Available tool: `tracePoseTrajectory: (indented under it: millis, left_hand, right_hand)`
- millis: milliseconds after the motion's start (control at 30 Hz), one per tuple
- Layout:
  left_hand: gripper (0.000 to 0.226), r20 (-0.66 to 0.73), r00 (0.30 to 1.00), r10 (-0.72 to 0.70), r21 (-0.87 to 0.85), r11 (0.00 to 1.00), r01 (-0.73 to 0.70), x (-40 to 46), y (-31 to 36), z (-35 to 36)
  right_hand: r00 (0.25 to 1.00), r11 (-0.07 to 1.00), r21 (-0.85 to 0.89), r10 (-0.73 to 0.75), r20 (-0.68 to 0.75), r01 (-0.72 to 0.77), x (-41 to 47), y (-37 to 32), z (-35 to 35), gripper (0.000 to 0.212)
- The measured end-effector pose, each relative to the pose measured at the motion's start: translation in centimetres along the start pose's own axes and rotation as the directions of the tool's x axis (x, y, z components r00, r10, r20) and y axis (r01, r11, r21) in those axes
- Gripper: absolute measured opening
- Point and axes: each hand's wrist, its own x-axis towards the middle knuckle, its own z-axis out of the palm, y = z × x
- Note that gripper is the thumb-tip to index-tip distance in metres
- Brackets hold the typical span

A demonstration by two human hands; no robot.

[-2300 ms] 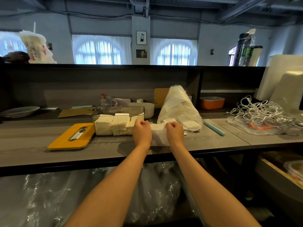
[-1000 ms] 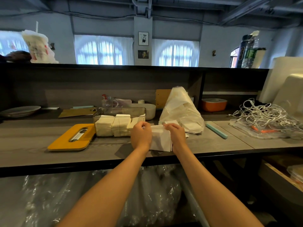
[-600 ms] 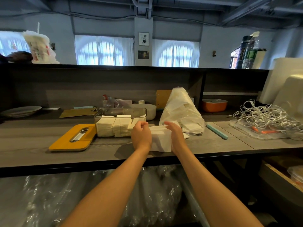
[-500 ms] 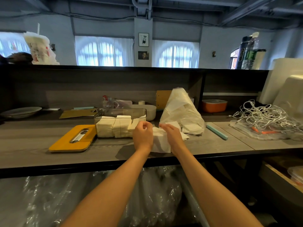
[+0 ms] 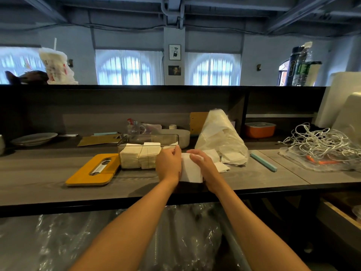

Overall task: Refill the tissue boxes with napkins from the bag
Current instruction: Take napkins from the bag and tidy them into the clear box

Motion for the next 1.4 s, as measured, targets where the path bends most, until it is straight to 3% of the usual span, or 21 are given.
tracePoseTrajectory:
  millis: [167, 267, 367, 433, 500, 567, 633, 767, 900, 967, 1033, 1100, 1167, 1233, 1400]
  left_hand:
    - [0.051, -0.046, 0.997, -0.058, -0.001, 0.998, 0.058, 1.2, 0.3, -2.2]
    - [0.04, 0.123, 0.992, -0.036, -0.049, 0.998, 0.043, 1.6, -0.3, -2.4]
    - [0.033, 0.325, 0.944, 0.067, -0.043, 0.998, -0.056, 1.4, -0.9, -2.6]
    - [0.033, 0.405, 0.912, 0.062, -0.057, 0.997, -0.043, 1.3, -1.0, -2.4]
    - [0.041, 0.502, 0.863, -0.053, -0.042, 0.995, 0.086, 1.2, -0.7, -1.9]
    - [0.047, 0.602, 0.768, -0.221, -0.044, 0.95, 0.308, 0.8, -0.1, -1.4]
    - [0.043, 0.627, 0.718, -0.302, -0.07, 0.896, 0.438, 0.1, 0.9, -0.7]
    - [0.038, 0.536, 0.777, -0.33, -0.224, 0.832, 0.508, -1.3, 2.4, 1.5]
    - [0.029, 0.419, 0.856, -0.303, -0.356, 0.813, 0.462, -1.2, 1.3, 2.5]
    - [0.037, 0.315, 0.902, -0.294, -0.405, 0.818, 0.408, -1.0, 0.7, 2.3]
    - [0.041, 0.235, 0.929, -0.286, -0.425, 0.829, 0.363, -0.9, 0.3, 1.8]
    - [0.038, 0.191, 0.943, -0.273, -0.377, 0.866, 0.327, -0.8, 0.1, 1.4]
    - [0.032, 0.193, 0.944, -0.268, -0.314, 0.894, 0.318, -0.5, -0.3, 0.6]
    - [0.027, 0.267, 0.929, -0.257, -0.368, 0.864, 0.345, 0.0, -0.9, -0.4]
    - [0.025, 0.404, 0.9, -0.165, -0.457, 0.816, 0.354, 0.4, -2.9, -3.4]
  right_hand:
    - [0.994, 0.998, 0.04, 0.038, 0.107, -0.042, 0.2, 0.4, 0.2, 0.045]
    - [0.998, 0.99, 0.122, 0.069, 0.012, -0.07, 0.7, 0.6, 0.0, 0.033]
    - [0.984, 0.973, 0.21, 0.128, -0.126, -0.1, 1.0, 0.9, -0.1, 0.018]
    - [0.972, 0.952, 0.286, 0.16, -0.171, -0.106, 1.1, 0.8, -0.2, 0.018]
    - [0.963, 0.944, 0.318, 0.166, -0.214, -0.092, 1.1, 0.8, -0.3, 0.025]
    - [0.949, 0.953, 0.279, 0.188, -0.252, -0.115, 1.2, 0.9, -0.4, 0.025]
    - [0.94, 0.95, 0.27, 0.226, -0.254, -0.155, 1.1, 0.6, -0.3, 0.021]
    - [0.959, 0.958, 0.234, 0.21, -0.189, -0.164, 0.9, 0.0, 0.3, 0.048]
    - [0.968, 0.944, 0.312, 0.169, -0.184, -0.105, 0.7, 0.4, 0.2, 0.054]
    - [0.981, 0.962, 0.246, 0.151, -0.123, -0.117, 0.7, 0.5, 0.3, 0.046]
    - [0.992, 0.99, 0.074, 0.123, -0.027, -0.121, 0.5, 0.4, 0.7, 0.026]
    - [0.994, 0.996, -0.031, 0.09, 0.068, -0.088, 0.5, 0.6, 0.8, 0.028]
    - [0.991, 0.992, -0.105, 0.083, 0.103, -0.073, 0.2, 0.5, 0.7, 0.034]
    - [0.99, 0.989, -0.118, 0.101, 0.1, -0.089, 0.2, 0.5, 0.5, 0.035]
    - [0.998, 0.998, 0.02, 0.058, -0.021, -0.058, 0.2, 0.2, 0.1, 0.04]
